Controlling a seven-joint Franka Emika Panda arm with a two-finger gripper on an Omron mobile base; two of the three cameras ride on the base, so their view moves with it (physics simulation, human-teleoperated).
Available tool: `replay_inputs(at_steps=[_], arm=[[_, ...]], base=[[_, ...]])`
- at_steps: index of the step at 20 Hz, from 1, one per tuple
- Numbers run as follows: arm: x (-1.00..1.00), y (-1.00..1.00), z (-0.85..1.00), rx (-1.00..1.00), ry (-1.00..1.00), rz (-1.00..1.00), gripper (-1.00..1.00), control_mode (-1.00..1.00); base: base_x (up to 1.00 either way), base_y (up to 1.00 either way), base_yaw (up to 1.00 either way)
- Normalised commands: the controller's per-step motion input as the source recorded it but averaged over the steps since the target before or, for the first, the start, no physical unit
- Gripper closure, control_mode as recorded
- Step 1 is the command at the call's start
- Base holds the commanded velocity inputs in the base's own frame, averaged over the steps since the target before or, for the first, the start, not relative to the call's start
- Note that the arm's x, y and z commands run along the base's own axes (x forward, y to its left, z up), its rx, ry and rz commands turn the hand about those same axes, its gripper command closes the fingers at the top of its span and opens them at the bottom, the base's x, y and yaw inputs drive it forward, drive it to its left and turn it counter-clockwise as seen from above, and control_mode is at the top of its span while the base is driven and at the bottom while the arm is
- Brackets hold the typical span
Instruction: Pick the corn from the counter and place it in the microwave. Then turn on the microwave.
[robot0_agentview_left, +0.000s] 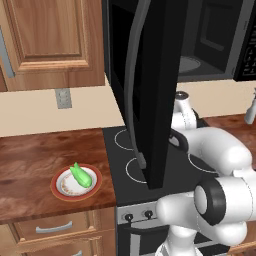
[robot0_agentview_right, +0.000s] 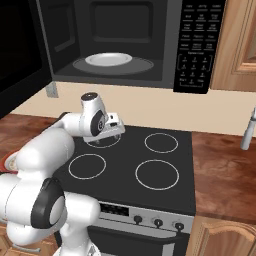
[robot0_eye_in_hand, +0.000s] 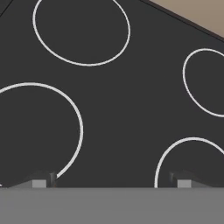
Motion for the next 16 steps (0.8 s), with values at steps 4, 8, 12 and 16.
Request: replay_inputs(at_steps=[4,8,12,16], arm=[[0.0,0.14,-0.03,0.01,0.0,0.0,-1.0,-1.0],[0.0,0.12,0.0,0.03,0.02,0.0,-1.0,-1.0],[0.0,0.13,0.0,0.04,0.02,0.0,-1.0,-1.0],[0.0,0.16,0.0,0.04,0.0,0.0,-1.0,-1.0]], base=[[0.0,0.0,0.0],[0.0,0.0,0.0],[0.0,0.0,0.0],[0.0,0.0,0.0]])
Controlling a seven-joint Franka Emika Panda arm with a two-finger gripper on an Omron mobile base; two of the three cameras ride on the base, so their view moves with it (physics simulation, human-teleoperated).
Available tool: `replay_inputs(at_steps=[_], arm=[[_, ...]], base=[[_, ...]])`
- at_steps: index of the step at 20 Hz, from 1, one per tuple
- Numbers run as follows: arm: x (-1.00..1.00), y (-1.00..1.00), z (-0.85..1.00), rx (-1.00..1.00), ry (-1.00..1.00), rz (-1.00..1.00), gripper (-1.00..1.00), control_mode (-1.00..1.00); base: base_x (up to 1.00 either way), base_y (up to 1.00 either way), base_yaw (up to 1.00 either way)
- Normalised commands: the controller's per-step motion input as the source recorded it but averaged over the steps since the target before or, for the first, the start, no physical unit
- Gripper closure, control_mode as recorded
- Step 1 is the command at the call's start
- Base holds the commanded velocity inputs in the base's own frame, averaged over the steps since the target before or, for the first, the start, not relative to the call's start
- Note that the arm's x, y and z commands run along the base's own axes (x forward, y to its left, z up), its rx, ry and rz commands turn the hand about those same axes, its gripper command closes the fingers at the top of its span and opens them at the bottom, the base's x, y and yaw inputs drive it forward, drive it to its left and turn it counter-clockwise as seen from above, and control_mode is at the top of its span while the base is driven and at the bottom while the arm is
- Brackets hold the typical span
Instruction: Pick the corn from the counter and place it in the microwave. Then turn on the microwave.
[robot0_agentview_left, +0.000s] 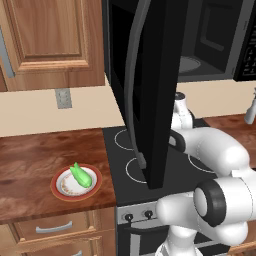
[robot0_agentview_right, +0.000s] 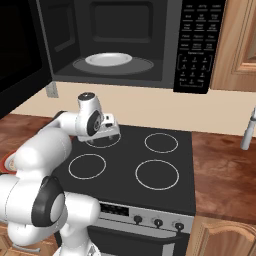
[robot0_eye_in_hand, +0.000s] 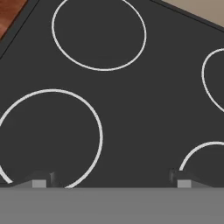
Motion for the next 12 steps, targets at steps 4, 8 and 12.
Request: replay_inputs(at_steps=[4,8,12], arm=[[0.0,0.16,0.0,0.04,0.0,0.0,-1.0,-1.0],[0.0,0.2,0.0,0.03,0.0,0.0,-1.0,-1.0],[0.0,0.21,0.0,0.02,0.0,0.0,-1.0,-1.0]], base=[[0.0,0.0,0.0],[0.0,0.0,0.0],[0.0,0.0,0.0]])
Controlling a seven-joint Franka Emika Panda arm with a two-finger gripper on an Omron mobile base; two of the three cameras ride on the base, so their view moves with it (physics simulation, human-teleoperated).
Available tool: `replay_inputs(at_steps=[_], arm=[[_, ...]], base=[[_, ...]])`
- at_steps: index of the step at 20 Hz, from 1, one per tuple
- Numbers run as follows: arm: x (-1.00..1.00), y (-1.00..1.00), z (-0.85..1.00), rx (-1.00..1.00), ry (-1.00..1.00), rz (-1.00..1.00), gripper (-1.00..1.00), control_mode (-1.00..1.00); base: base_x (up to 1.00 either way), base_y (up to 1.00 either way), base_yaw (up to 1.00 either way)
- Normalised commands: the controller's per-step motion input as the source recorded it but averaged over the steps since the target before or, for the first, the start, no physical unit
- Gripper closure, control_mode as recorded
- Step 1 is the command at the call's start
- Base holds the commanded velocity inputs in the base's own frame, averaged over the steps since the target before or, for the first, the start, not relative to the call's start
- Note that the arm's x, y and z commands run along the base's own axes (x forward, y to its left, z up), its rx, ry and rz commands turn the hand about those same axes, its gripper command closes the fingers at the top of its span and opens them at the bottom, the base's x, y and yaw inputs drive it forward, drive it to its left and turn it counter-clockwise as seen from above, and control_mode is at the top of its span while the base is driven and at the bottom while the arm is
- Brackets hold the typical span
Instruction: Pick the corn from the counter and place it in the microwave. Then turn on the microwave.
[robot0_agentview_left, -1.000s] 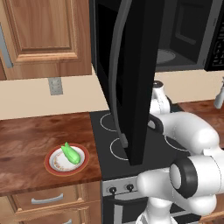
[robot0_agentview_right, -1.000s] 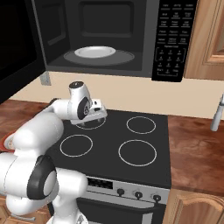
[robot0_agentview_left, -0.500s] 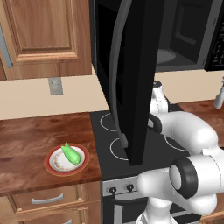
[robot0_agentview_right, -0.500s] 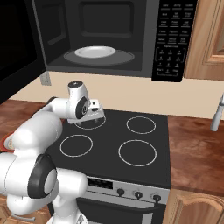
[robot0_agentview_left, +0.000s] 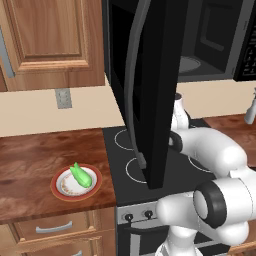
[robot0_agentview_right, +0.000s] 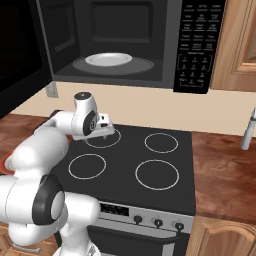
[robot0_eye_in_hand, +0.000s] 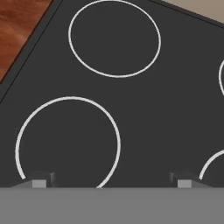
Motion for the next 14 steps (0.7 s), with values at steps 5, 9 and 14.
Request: replay_inputs(at_steps=[5,9,14], arm=[[-0.01,0.2,0.0,0.03,0.0,0.0,-1.0,-1.0],[-0.05,0.17,0.0,0.03,0.0,0.0,-1.0,-1.0],[-0.05,0.17,-0.05,0.03,0.0,0.0,-1.0,-1.0]], base=[[0.0,0.0,0.0],[0.0,0.0,0.0],[0.0,0.0,0.0]])
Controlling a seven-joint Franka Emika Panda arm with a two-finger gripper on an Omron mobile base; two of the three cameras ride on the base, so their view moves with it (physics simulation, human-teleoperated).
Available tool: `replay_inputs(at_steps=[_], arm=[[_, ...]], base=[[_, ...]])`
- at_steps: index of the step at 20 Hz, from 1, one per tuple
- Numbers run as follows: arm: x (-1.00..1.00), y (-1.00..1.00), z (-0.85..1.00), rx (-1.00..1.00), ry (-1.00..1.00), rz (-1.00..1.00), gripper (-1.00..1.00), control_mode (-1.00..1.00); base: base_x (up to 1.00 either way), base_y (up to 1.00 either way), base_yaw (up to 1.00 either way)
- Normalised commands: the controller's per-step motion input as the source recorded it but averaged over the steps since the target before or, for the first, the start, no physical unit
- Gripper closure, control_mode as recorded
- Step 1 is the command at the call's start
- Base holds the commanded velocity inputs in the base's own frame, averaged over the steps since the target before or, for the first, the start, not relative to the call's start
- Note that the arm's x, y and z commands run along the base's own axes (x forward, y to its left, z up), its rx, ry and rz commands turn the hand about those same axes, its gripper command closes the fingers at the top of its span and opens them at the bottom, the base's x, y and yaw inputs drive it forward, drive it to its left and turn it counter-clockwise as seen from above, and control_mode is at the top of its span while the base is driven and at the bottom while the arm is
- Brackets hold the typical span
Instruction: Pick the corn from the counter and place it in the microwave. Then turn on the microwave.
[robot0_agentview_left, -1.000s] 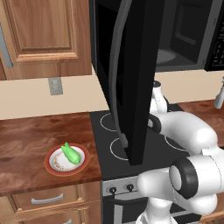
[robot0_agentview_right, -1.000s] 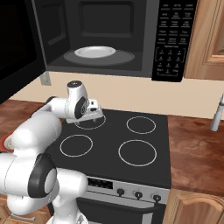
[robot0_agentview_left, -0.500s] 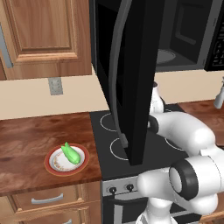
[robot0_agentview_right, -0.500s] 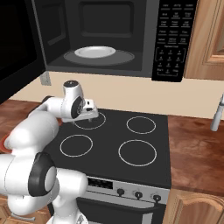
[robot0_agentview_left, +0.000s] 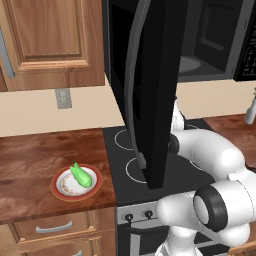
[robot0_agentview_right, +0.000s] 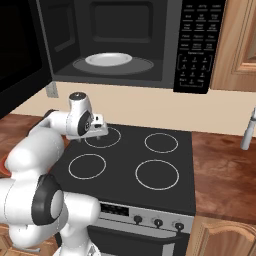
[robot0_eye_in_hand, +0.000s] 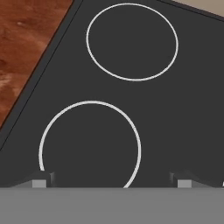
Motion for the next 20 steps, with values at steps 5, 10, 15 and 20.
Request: replay_inputs(at_steps=[5,10,15,20], arm=[[-0.05,0.19,-0.08,0.02,0.0,0.02,-1.0,-1.0],[-0.08,0.18,-0.03,0.01,0.0,0.03,-1.0,-1.0],[-0.1,0.16,-0.02,0.01,0.0,0.04,-1.0,-1.0],[-0.11,0.16,-0.04,0.0,0.0,0.04,-1.0,-1.0]], base=[[0.0,0.0,0.0],[0.0,0.0,0.0],[0.0,0.0,0.0],[0.0,0.0,0.0]])
